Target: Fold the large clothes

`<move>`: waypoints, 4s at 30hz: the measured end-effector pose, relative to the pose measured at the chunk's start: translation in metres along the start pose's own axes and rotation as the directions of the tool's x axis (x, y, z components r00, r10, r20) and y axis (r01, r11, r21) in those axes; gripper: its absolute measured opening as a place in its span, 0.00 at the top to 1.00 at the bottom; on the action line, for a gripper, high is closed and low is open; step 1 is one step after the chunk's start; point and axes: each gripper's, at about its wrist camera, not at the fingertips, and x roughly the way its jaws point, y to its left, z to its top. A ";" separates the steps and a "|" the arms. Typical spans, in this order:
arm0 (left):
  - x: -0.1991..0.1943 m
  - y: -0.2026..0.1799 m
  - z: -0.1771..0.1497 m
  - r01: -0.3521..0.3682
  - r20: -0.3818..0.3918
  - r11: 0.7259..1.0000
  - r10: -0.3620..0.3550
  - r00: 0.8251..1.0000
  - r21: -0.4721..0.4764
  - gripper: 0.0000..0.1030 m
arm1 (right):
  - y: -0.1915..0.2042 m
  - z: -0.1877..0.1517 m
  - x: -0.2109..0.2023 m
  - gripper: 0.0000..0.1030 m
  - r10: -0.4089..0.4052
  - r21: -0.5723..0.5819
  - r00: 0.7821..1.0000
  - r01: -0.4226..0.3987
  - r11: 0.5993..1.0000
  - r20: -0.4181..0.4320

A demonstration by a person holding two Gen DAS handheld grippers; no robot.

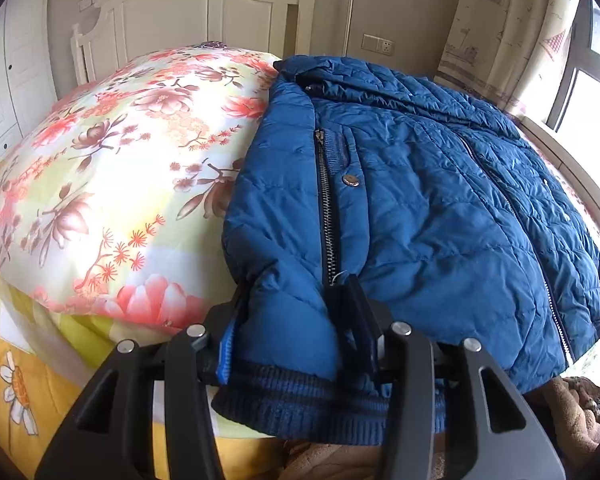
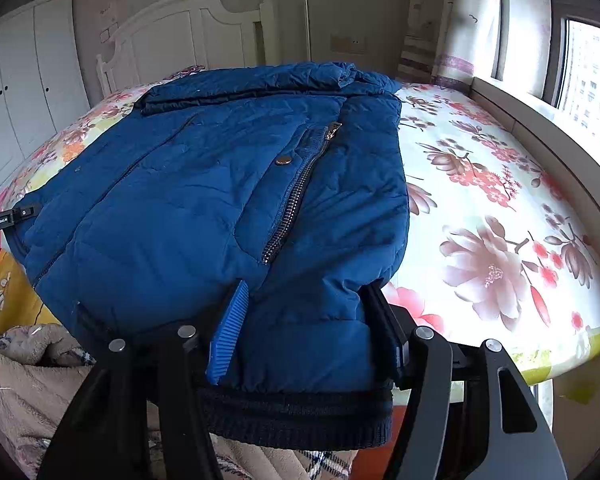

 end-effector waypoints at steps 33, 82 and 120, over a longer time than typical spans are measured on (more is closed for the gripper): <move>-0.083 0.019 -0.030 0.286 0.099 0.952 -0.276 0.956 -0.112 0.85 | -0.030 -0.011 -0.090 0.81 0.314 0.152 0.917 -0.357 0.922 0.247; 0.165 0.083 0.229 0.395 0.158 0.850 -0.362 0.919 -0.348 0.06 | -0.060 0.246 0.204 0.70 0.090 0.031 0.996 -0.090 0.995 -0.005; 0.209 0.084 0.206 0.528 0.131 0.772 -0.518 0.845 -0.354 0.07 | -0.083 0.244 0.223 0.65 0.157 0.192 0.987 -0.148 0.970 -0.033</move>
